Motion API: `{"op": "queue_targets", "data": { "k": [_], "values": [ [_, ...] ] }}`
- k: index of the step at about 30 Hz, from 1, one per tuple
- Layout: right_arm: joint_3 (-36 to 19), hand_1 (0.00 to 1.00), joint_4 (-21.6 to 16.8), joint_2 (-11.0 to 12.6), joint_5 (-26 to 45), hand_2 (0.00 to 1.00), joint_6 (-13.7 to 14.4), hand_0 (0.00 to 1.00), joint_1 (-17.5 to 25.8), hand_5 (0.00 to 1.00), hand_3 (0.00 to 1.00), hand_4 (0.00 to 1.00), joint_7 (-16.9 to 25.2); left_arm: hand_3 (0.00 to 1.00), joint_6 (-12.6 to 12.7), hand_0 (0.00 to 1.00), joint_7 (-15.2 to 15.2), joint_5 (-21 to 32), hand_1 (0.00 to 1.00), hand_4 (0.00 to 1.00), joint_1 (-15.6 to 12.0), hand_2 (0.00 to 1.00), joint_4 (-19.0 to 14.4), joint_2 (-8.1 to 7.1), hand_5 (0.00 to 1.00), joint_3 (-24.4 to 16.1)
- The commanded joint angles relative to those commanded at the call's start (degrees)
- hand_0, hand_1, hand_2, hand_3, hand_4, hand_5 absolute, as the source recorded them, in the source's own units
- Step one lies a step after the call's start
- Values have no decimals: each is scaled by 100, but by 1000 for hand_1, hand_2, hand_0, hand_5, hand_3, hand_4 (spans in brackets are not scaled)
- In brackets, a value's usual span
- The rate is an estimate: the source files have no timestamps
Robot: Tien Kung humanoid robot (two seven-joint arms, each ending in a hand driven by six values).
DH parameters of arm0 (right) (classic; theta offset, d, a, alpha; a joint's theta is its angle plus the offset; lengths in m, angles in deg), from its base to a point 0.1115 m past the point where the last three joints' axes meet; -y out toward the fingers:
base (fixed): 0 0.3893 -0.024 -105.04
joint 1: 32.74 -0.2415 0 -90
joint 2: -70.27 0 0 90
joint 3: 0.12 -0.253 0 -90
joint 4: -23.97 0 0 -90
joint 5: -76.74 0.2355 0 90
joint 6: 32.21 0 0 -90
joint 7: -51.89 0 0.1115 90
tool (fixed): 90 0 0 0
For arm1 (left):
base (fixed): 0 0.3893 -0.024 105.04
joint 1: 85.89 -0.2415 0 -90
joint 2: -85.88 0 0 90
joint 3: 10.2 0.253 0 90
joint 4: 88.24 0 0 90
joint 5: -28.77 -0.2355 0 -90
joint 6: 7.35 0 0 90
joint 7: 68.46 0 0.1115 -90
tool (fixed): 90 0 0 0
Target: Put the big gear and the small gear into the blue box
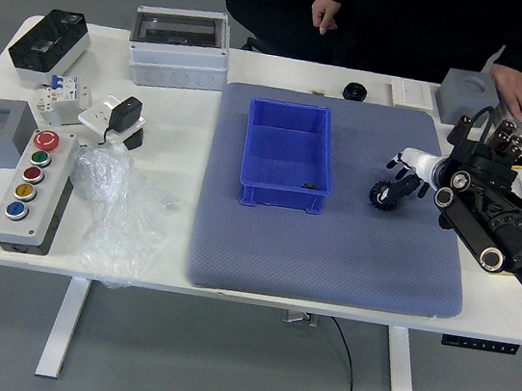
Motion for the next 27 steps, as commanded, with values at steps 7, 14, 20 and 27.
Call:
{"op": "queue_targets", "data": {
  "k": [7, 14, 20, 27],
  "values": [
    [-15, 645, -29, -12, -49, 837, -2, 590, 48, 264, 906, 871, -33, 814, 0, 871, 0, -7, 852, 617, -2, 844, -1, 7, 365, -11],
    [-20, 643, -35, -42, -84, 836, 33, 586, 73, 266, 896, 872, -42, 813, 0, 871, 0, -2, 852, 617, 1, 843, 0, 13, 366, -4],
    [-22, 638, -32, -81, -126, 821, 63, 568, 103, 264, 863, 869, -53, 813, 0, 871, -1, -2, 851, 617, 1, 843, 1, 17, 365, -3],
    [-4, 621, -23, -117, -152, 805, 81, 553, 151, 267, 815, 867, -63, 811, -1, 871, -1, -6, 851, 617, 1, 843, 0, 22, 366, -6]
  ]
}}
